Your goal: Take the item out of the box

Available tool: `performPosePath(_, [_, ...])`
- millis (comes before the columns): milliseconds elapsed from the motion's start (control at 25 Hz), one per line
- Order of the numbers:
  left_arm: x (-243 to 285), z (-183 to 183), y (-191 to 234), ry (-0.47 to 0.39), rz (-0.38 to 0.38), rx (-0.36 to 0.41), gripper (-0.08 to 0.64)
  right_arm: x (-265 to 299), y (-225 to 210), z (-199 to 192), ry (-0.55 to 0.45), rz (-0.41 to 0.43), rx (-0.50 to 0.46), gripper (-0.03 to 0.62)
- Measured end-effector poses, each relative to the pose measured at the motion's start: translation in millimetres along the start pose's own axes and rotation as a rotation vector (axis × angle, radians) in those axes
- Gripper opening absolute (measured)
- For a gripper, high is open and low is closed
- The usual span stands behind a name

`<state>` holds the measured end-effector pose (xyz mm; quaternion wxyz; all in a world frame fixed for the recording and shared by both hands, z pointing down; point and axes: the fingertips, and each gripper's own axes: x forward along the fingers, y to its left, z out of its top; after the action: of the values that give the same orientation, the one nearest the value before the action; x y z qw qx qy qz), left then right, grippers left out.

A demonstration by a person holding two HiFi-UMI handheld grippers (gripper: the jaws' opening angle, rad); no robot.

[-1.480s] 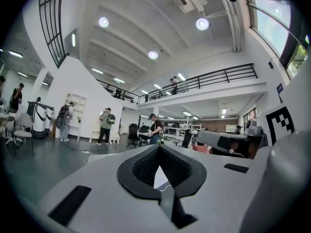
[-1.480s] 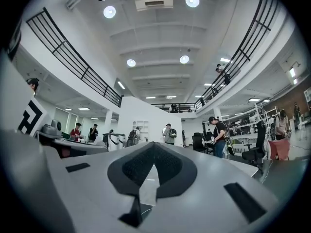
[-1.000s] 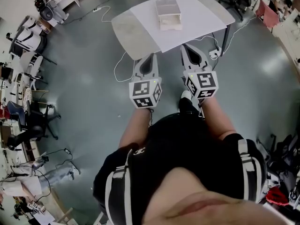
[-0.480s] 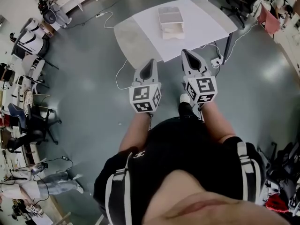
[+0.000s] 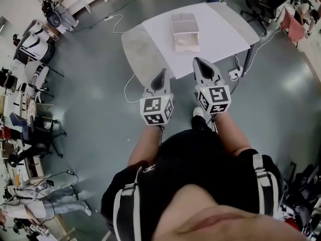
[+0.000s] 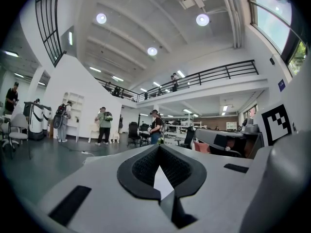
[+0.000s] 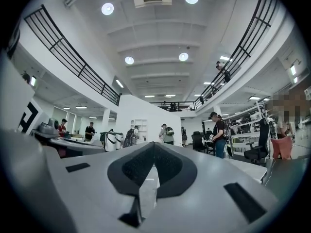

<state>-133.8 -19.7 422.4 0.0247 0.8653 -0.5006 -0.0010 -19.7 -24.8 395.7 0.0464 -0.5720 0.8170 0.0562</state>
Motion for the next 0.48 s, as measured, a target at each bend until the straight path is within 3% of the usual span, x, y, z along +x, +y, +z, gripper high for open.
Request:
performPosePath(200, [61.9,-7.7,15.4,0.020,0.018,-0.016,0.012,52.0,-35.6,-16.6,0.012,0.021,0.011,0.012])
performPosePath(480, [172.1,9.3,32.7,0.049,0.036,-0.027,0.012,140.2,-105.9,-21.4,0.045,0.048,0.026,0.012])
